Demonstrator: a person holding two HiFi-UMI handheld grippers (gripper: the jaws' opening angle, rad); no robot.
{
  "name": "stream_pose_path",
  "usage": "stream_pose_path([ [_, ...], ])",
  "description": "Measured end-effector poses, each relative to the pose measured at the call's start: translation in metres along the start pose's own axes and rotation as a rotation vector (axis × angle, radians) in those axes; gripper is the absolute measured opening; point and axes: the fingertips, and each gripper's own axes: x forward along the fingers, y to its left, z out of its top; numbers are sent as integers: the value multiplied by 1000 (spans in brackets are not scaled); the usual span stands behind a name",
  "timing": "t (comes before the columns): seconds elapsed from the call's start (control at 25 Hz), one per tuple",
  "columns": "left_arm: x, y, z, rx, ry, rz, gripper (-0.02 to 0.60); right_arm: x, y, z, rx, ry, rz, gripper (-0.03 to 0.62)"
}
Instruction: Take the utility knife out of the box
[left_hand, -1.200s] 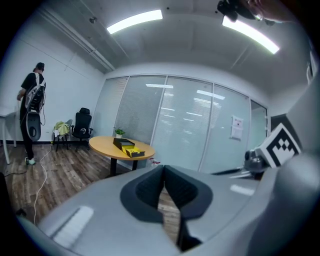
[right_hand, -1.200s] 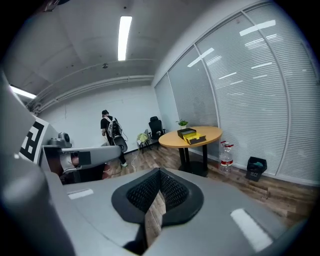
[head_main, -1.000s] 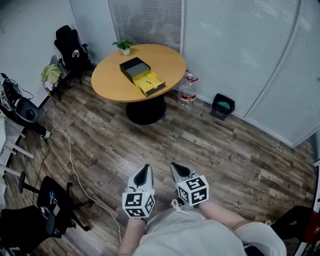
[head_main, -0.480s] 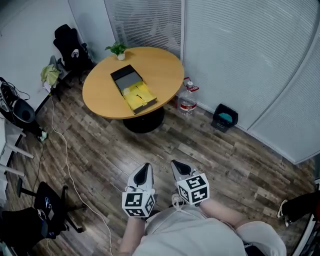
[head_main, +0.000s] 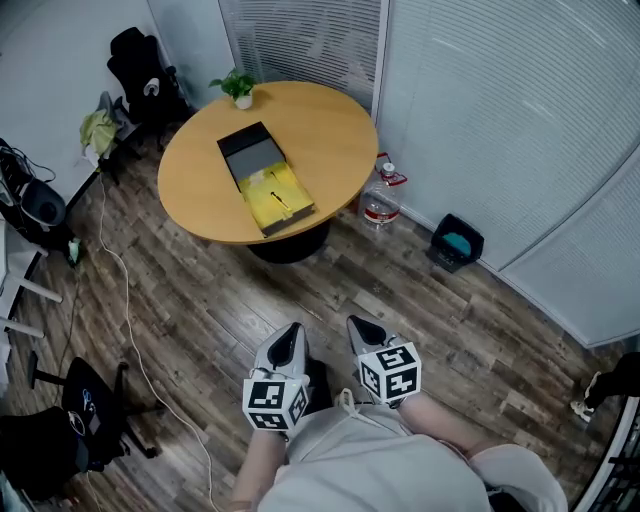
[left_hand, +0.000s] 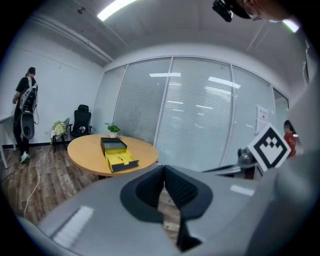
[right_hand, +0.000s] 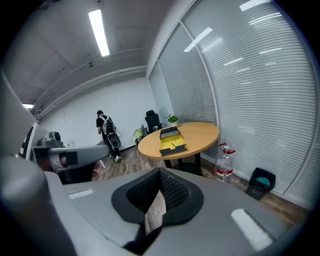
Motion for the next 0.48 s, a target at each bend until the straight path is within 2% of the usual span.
stream_pose_path([
  [0.16, 41, 27, 21, 16, -16, -32, 6, 40, -11, 27, 13, -9, -20, 0],
  [0.48, 135, 110, 83, 38, -27, -100, 6, 142, -36, 103, 31, -21, -88, 0],
])
